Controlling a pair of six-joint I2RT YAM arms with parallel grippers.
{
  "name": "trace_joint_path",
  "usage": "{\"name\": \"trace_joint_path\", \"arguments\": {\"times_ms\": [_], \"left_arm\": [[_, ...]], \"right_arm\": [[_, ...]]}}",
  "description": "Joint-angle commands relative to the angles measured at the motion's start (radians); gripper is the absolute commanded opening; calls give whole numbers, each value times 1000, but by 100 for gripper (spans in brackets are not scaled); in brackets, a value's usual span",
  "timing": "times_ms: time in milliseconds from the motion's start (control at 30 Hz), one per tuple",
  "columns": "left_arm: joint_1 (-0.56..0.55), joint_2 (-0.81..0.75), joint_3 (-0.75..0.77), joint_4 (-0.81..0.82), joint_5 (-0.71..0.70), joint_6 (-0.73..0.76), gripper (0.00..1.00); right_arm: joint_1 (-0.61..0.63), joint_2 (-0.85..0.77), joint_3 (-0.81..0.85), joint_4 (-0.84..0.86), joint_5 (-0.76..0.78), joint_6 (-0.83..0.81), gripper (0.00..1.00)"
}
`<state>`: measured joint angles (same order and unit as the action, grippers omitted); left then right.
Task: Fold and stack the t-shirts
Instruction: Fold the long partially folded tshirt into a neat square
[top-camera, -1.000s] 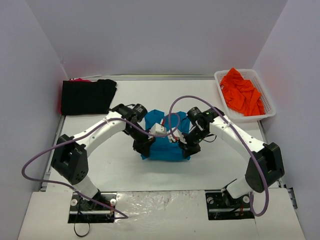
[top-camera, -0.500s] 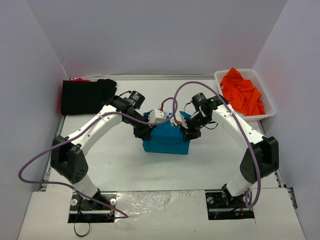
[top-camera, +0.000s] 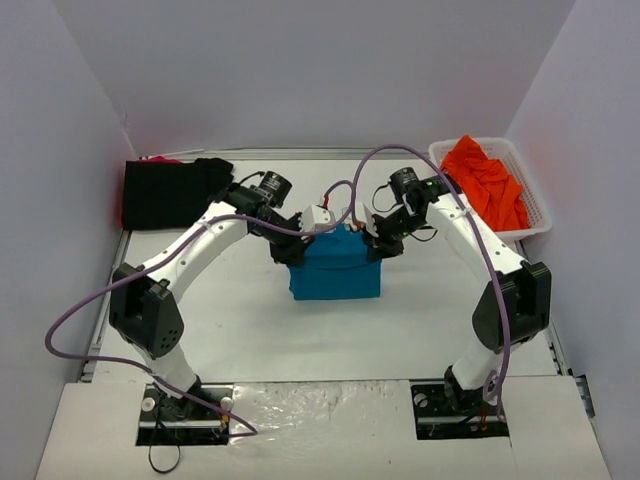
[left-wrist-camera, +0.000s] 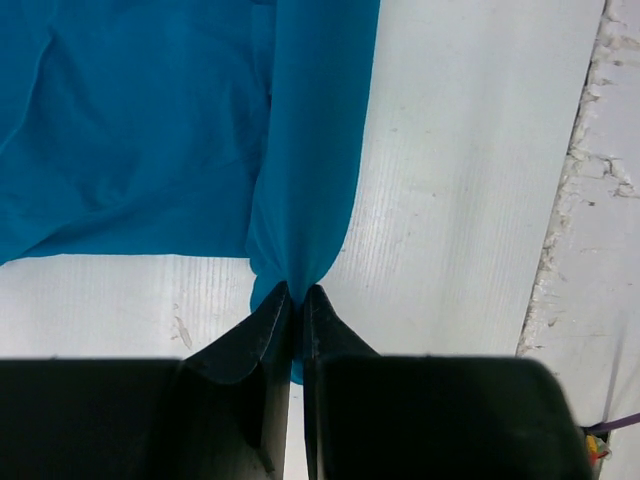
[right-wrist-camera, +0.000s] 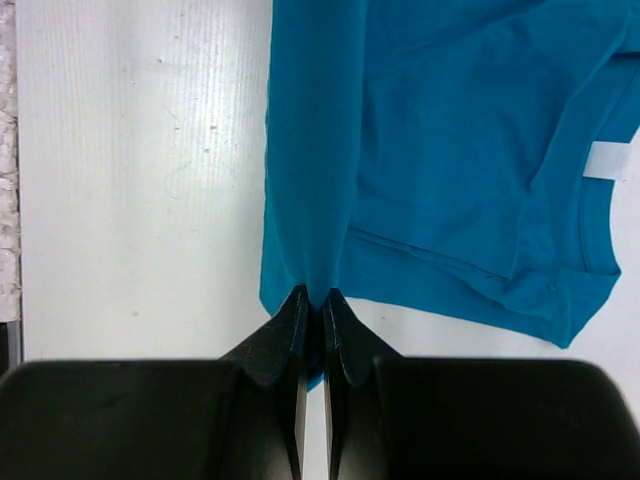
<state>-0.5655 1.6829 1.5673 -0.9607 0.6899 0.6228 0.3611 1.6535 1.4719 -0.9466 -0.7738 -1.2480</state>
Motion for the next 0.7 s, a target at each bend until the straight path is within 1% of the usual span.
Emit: {"name": "trace_joint_path", "arguments": {"times_ms": [0, 333, 667], "left_arm": [[15, 15, 68, 17, -18, 21, 2], [62, 110, 186, 37, -33, 32, 2], [104, 251, 310, 22, -23, 67, 2]], "right_arm": [[-17, 46, 50, -21, 18, 1, 0], [-54, 172, 191, 11, 15, -8, 0], [-88, 357, 343, 22, 31, -14, 0]]}}
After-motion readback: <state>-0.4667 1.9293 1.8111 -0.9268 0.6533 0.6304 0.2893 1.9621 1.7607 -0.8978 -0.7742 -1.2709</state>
